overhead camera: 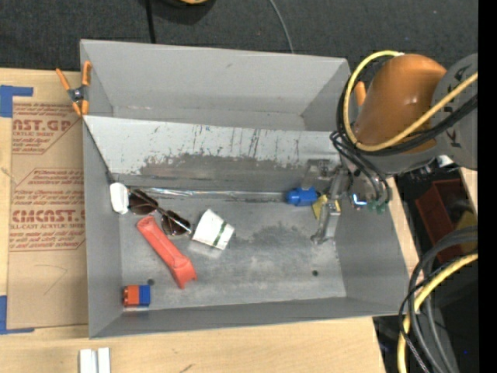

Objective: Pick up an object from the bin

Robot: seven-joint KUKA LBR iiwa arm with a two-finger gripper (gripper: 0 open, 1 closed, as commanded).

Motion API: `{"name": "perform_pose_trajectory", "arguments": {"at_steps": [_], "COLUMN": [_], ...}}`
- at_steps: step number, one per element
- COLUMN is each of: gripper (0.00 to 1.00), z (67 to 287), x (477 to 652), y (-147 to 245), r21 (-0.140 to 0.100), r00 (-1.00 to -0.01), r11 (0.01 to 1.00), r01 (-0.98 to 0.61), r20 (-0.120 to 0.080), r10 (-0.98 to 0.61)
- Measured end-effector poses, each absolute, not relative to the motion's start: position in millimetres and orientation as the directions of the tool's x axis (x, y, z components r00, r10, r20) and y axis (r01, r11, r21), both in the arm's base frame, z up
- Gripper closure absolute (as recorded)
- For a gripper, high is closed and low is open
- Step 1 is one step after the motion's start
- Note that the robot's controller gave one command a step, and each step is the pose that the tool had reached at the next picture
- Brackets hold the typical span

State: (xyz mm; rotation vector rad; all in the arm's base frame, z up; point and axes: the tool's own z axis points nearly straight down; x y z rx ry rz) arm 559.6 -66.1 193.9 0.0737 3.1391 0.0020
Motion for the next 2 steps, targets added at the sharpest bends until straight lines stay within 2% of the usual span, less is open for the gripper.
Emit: {"name": "perform_pose_trajectory", "arguments": {"at_steps": [1,2], "gripper": [0.00,0.00], "z": [206,196], "x": [558.8,565.2], "y": [-69,-78], "r21": [0.001,-0.001], "r00": [-1.000,-0.999], "r11": [1.000,1.000], "r01": [0.023,0.028], "r20": [0.009,-0.017], "r10": [0.023,0.028]}}
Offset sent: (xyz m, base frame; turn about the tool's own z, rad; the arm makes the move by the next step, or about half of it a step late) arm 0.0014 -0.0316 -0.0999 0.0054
